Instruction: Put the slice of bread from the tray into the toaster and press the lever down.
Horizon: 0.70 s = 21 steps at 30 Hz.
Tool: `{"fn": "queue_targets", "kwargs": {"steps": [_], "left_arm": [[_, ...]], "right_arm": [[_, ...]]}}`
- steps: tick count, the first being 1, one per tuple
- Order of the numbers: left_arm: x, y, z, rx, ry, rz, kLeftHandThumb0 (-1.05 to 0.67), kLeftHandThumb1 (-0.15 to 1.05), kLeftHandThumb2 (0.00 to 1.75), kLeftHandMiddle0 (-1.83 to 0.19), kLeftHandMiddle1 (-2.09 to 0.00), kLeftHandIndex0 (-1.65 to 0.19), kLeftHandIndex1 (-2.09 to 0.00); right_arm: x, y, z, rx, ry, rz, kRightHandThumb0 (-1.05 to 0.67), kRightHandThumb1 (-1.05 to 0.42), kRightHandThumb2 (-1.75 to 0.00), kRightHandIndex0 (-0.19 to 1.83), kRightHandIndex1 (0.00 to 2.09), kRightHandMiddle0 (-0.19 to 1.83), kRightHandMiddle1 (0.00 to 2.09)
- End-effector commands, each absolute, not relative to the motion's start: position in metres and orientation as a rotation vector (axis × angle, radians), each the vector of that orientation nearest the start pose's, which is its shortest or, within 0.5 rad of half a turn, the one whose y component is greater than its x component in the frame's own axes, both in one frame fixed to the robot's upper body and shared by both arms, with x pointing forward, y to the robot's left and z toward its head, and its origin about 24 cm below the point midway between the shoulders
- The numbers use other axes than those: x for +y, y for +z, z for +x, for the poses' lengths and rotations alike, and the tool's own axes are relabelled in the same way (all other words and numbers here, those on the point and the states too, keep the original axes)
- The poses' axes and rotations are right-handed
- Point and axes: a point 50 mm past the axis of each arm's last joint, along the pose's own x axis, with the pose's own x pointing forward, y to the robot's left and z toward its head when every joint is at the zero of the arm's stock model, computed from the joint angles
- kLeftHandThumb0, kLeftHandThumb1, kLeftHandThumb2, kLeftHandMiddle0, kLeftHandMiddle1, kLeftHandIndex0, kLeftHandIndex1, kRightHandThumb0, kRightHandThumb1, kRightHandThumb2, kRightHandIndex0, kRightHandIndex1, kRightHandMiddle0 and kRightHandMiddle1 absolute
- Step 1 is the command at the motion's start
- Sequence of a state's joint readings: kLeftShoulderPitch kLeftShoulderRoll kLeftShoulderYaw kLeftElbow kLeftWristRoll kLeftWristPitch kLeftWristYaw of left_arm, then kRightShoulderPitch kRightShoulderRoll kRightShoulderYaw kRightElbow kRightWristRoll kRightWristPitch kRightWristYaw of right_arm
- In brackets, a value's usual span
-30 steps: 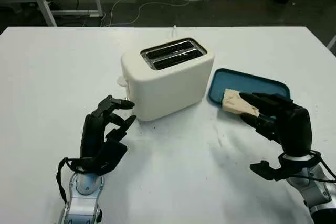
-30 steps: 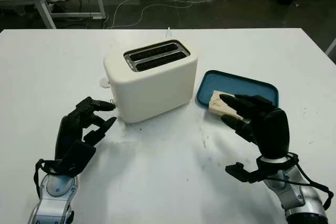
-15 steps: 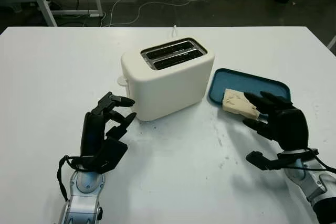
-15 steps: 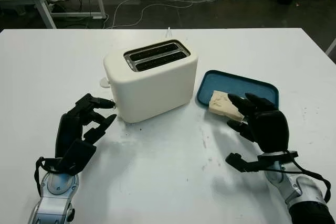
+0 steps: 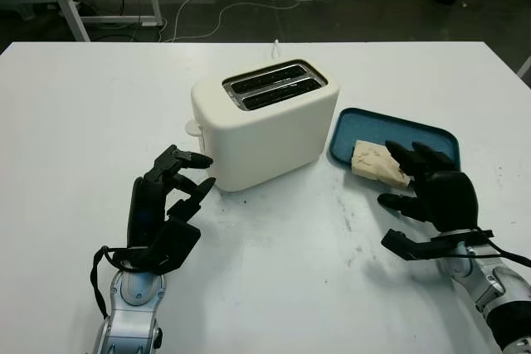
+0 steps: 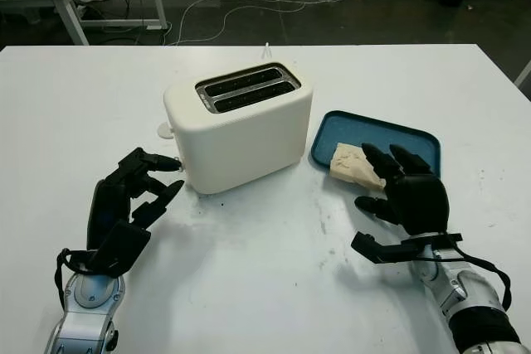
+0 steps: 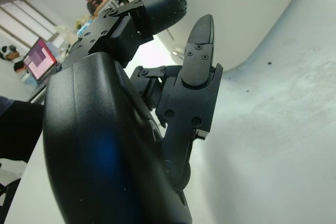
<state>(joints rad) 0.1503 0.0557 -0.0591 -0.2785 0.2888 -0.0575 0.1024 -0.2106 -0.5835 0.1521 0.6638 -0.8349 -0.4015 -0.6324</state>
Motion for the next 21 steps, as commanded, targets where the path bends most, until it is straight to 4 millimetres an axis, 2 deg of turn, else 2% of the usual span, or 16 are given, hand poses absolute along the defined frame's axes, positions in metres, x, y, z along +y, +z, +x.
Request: {"fn": "queue_targets", "kwargs": {"steps": [1,11,21], "left_arm": [[0.153,0.079,0.222,-0.216,0.078,0.328,-0.25,0.92,0.23,-0.58,-1.57,-0.51,-1.14],[0.153,0.079,0.222,-0.226,0.084,0.314,-0.24,0.92,0.22,-0.59,-1.56,-0.52,-1.13],[0.152,0.080,0.222,-0.248,0.084,0.284,-0.25,0.92,0.22,-0.58,-1.58,-0.52,-1.15]], "right_arm": [[-0.266,0.027,0.272,-0.284,-0.127,-1.360,-0.71,-0.80,-0.01,0.37,0.01,0.38,0.01],[-0.258,0.026,0.284,-0.314,-0.094,-1.443,-0.56,-0.82,0.00,0.43,0.02,0.44,0.02],[-0.254,0.028,0.291,-0.270,-0.009,-1.491,-0.58,-0.83,-0.01,0.45,0.02,0.45,0.01]]}}
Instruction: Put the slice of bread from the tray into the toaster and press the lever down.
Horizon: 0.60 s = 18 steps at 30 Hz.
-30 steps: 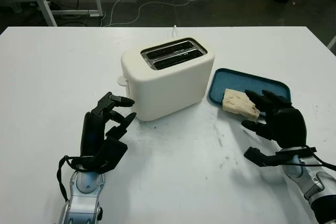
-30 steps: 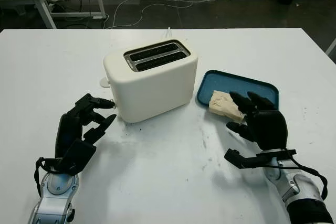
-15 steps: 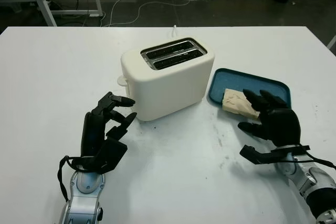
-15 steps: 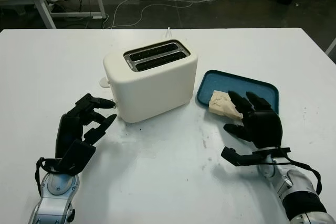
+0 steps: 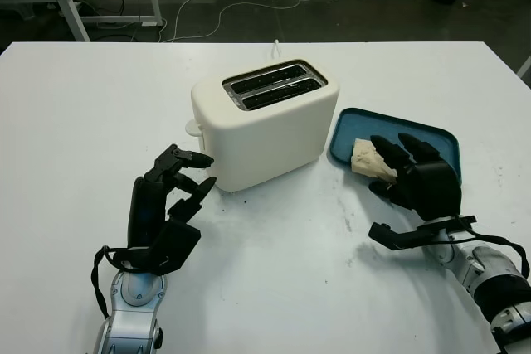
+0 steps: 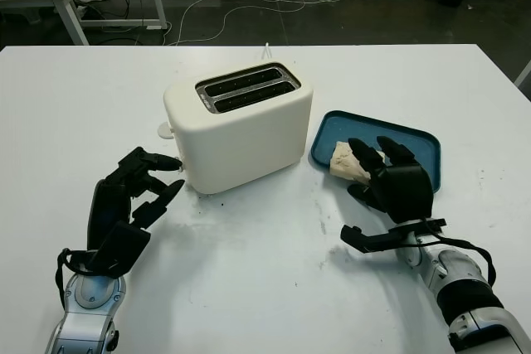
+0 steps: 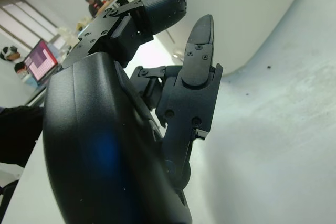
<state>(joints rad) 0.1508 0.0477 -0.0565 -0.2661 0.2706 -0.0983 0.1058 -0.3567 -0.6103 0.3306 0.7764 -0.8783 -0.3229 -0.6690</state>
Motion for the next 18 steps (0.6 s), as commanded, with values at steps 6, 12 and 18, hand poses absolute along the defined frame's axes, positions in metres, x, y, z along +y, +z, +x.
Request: {"fn": "queue_targets", "kwargs": {"steps": [6,12,18], "left_arm": [[0.1522,0.0788,0.2213,-0.258,0.090,0.291,-0.24,0.92,0.22,-0.58,-1.58,-0.51,-1.16],[0.1530,0.0772,0.2206,-0.255,0.088,0.292,-0.25,0.92,0.23,-0.59,-1.58,-0.51,-1.17],[0.1526,0.0771,0.2199,-0.251,0.087,0.291,-0.24,0.92,0.23,-0.59,-1.58,-0.51,-1.16]], "right_arm": [[-0.2506,0.0336,0.2875,-0.304,0.006,-1.488,-0.53,-0.82,0.00,0.69,0.14,0.65,0.10],[-0.2501,0.0358,0.2843,-0.335,0.008,-1.569,-0.62,-0.91,-0.06,0.98,1.71,0.68,1.62],[-0.2493,0.0336,0.2828,-0.351,-0.013,-1.612,-0.65,-0.92,-0.21,0.93,1.74,0.58,1.74]]}}
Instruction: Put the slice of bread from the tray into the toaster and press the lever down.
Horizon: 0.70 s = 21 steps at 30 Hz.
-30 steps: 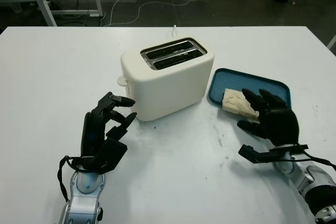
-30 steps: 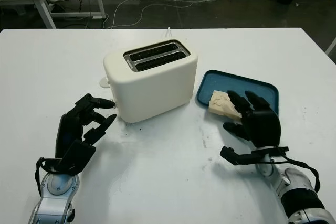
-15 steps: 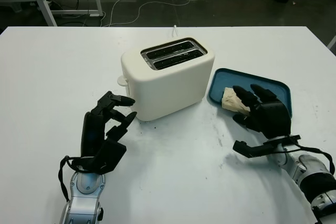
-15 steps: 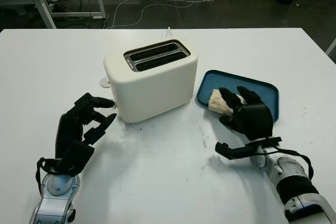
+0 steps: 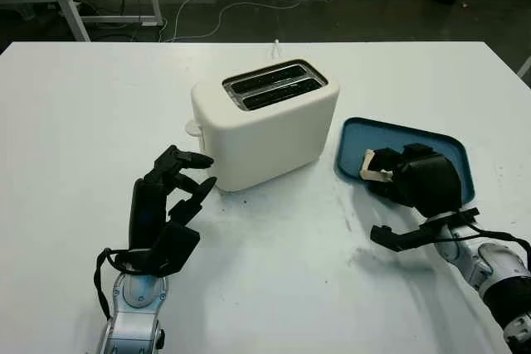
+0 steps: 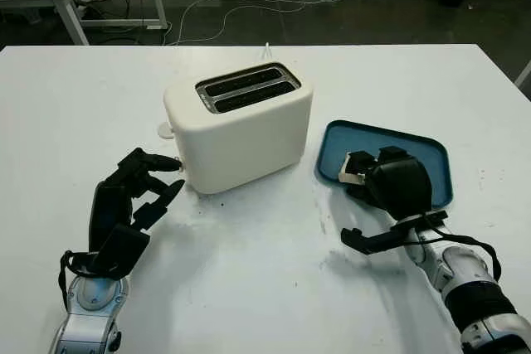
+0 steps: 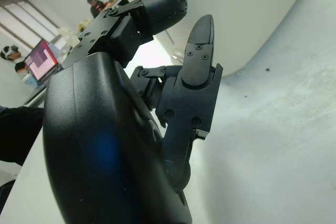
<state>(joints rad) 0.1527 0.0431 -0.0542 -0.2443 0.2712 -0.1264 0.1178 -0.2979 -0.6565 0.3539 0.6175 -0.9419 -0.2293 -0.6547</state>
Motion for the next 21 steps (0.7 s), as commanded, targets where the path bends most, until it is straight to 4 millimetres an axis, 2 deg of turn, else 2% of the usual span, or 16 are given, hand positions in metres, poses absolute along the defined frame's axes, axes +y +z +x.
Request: {"fn": "queue_targets", "kwargs": {"steps": [1,16,21], "left_arm": [[0.153,0.077,0.220,-0.251,0.085,0.292,-0.24,0.92,0.23,-0.59,-1.58,-0.51,-1.16],[0.152,0.076,0.220,-0.240,0.082,0.289,-0.23,0.92,0.22,-0.59,-1.59,-0.51,-1.16],[0.153,0.076,0.220,-0.243,0.078,0.298,-0.24,0.92,0.22,-0.60,-1.58,-0.51,-1.15]], "right_arm": [[-0.249,0.033,0.283,-0.350,-0.012,-1.608,-0.64,-0.92,-0.22,0.92,1.75,0.57,1.74],[-0.247,0.038,0.284,-0.382,-0.013,-1.553,-0.59,-0.92,-0.12,0.87,1.75,0.55,1.75],[-0.246,0.057,0.293,-0.499,-0.069,-1.541,-0.57,-0.92,-0.25,0.86,1.75,0.54,1.75]]}}
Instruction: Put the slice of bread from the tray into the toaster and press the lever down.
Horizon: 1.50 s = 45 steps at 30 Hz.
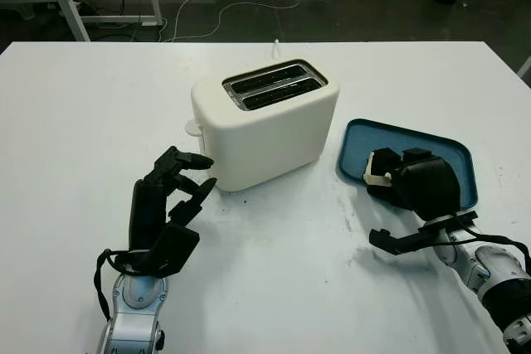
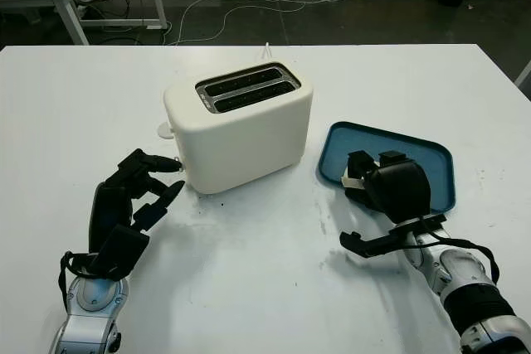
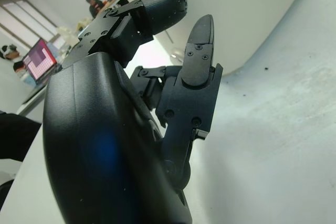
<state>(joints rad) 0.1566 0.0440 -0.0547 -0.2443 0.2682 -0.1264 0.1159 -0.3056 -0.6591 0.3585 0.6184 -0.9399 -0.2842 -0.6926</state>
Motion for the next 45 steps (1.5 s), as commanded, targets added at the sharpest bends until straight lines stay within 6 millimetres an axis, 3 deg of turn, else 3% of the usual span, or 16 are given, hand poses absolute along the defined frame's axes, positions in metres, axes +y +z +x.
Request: {"fn": "queue_targets", "kwargs": {"steps": [1,6,12,14,20,26,33,38,45], "left_arm": [[0.153,0.076,0.220,-0.243,0.076,0.298,-0.24,0.92,0.22,-0.60,-1.58,-0.51,-1.16],[0.153,0.076,0.220,-0.239,0.073,0.296,-0.23,0.92,0.22,-0.61,-1.58,-0.51,-1.15],[0.153,0.078,0.220,-0.244,0.074,0.304,-0.24,0.92,0.22,-0.59,-1.57,-0.51,-1.15],[0.153,0.078,0.221,-0.247,0.074,0.305,-0.24,0.92,0.22,-0.59,-1.57,-0.51,-1.14],[0.154,0.080,0.222,-0.247,0.072,0.315,-0.26,0.92,0.23,-0.59,-1.57,-0.51,-1.15],[0.153,0.080,0.223,-0.250,0.071,0.305,-0.25,0.92,0.22,-0.60,-1.56,-0.52,-1.16],[0.152,0.079,0.222,-0.252,0.071,0.313,-0.25,0.92,0.23,-0.59,-1.57,-0.50,-1.16],[0.152,0.079,0.222,-0.244,0.081,0.307,-0.24,0.92,0.22,-0.59,-1.56,-0.51,-1.16],[0.152,0.078,0.221,-0.241,0.083,0.309,-0.24,0.92,0.23,-0.59,-1.57,-0.50,-1.15]], "right_arm": [[-0.246,0.063,0.296,-0.539,-0.092,-1.532,-0.56,-0.92,-0.27,0.87,1.75,0.55,1.75],[-0.244,0.102,0.310,-0.710,-0.170,-1.468,-0.49,-0.92,-0.40,0.85,1.75,0.50,1.75],[-0.239,0.147,0.316,-0.909,-0.209,-1.417,-0.45,-0.92,-0.29,0.87,1.75,0.54,1.74],[-0.238,0.156,0.317,-0.944,-0.213,-1.420,-0.47,-0.92,-0.29,0.88,1.75,0.60,1.64],[-0.236,0.177,0.320,-0.996,-0.203,-1.458,-0.49,-0.92,-0.31,0.90,1.75,0.60,1.74],[-0.237,0.218,0.337,-0.932,-0.082,-1.339,-0.49,-0.92,-0.28,0.95,1.75,0.70,1.59],[-0.228,0.266,0.370,-0.770,0.149,-1.049,-0.54,-0.92,-0.21,0.93,1.75,0.69,1.74],[-0.207,0.278,0.392,-0.636,0.280,-0.917,-0.57,-0.92,-0.19,1.01,1.75,0.84,1.62],[-0.167,0.284,0.406,-0.546,0.438,-0.794,-0.58,-0.92,-0.21,1.05,1.75,0.84,1.74]]}}
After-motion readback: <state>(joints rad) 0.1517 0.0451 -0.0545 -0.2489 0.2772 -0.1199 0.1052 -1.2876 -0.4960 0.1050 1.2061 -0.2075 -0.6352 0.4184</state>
